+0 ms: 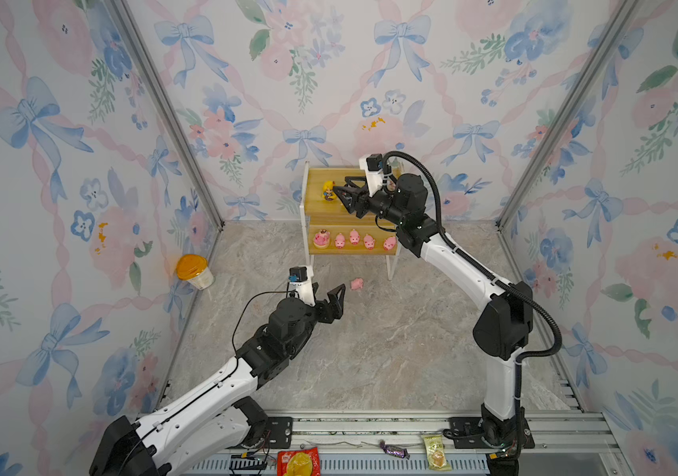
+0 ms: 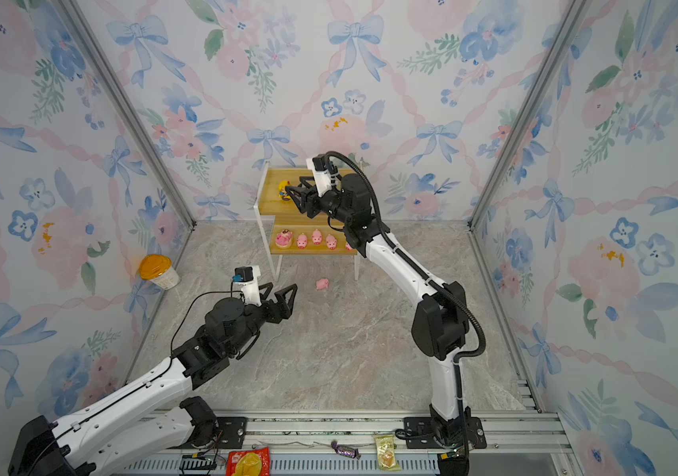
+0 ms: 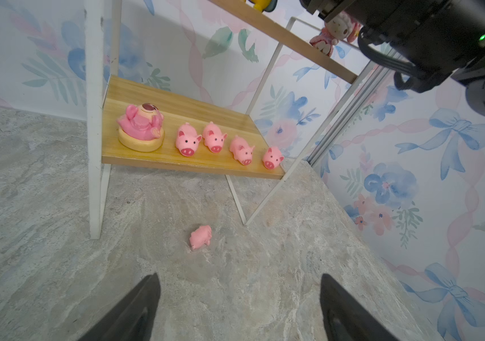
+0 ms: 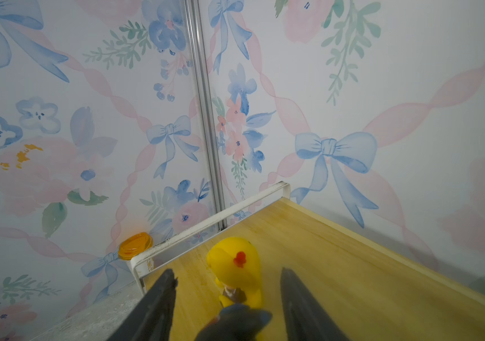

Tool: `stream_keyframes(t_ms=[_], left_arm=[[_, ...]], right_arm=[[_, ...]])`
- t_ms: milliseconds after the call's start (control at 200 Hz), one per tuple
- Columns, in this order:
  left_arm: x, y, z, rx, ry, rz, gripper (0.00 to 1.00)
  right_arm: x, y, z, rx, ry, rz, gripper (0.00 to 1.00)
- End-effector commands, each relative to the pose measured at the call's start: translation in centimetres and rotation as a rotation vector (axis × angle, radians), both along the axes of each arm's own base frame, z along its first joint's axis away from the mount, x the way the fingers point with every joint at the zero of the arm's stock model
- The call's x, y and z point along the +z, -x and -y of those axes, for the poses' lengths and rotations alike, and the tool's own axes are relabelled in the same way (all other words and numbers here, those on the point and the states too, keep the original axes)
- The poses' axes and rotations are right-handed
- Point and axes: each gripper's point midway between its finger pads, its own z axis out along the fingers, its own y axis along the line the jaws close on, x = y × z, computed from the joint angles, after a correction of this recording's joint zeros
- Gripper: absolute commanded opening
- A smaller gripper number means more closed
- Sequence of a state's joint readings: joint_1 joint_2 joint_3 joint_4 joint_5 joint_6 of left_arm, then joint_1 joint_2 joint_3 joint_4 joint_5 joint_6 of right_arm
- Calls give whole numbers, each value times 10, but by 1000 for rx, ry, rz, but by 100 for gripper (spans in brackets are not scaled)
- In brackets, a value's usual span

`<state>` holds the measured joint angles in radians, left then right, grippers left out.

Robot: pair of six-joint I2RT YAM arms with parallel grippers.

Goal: Organize plastic toys on shelves
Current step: Place the plastic toy on the shelf.

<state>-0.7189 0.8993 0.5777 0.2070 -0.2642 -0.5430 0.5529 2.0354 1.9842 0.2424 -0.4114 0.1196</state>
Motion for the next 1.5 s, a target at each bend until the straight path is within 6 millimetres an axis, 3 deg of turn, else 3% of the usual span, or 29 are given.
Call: stream_keyframes(t_ms=[0,165,350,445,530,570,590,640,750,865,880,995,1195,1495], left_arm=[[0,-1,-4,13,-8,-3,86],[-3,-1,-5,19,-13,-10,86],[-6,-2,-5,21,-13,-15,86],[-7,-2,-4,18,-14,-16,86],[-9,-2,-3,16,-15,-19,86],[-8,-2,-4,16,-13,-16,86],[-9,-2,-3,15,-14,-17,86],[-9,-2,-2,11,-12,-16,86],[-10,-2,0,3,-12,-20,86],[-11,-2,-1,2,-14,-19,86],[-12,-2,-1,2,-14,-20,86],[-12,0,-3,8,-13,-16,86],[-12,1,-7,17,-12,-14,86],[-12,-1,-6,14,-14,-15,86]], right_arm=[[45,11,14,-6,-31,92,63],[69,25,22,-13,-40,144,65],[70,54,29,-55,-19,174,60],[54,65,36,-137,32,142,52],[31,76,38,-174,86,88,47],[11,78,36,-193,119,58,45],[15,85,40,-208,120,61,43],[-1,88,40,-229,155,26,38],[-28,87,36,-232,201,-45,32],[-33,83,33,-232,206,-73,27],[-45,77,29,-231,224,-90,27],[-53,68,19,-220,238,-110,23],[-54,53,17,-219,216,-123,21],[-35,60,20,-189,177,-103,21]])
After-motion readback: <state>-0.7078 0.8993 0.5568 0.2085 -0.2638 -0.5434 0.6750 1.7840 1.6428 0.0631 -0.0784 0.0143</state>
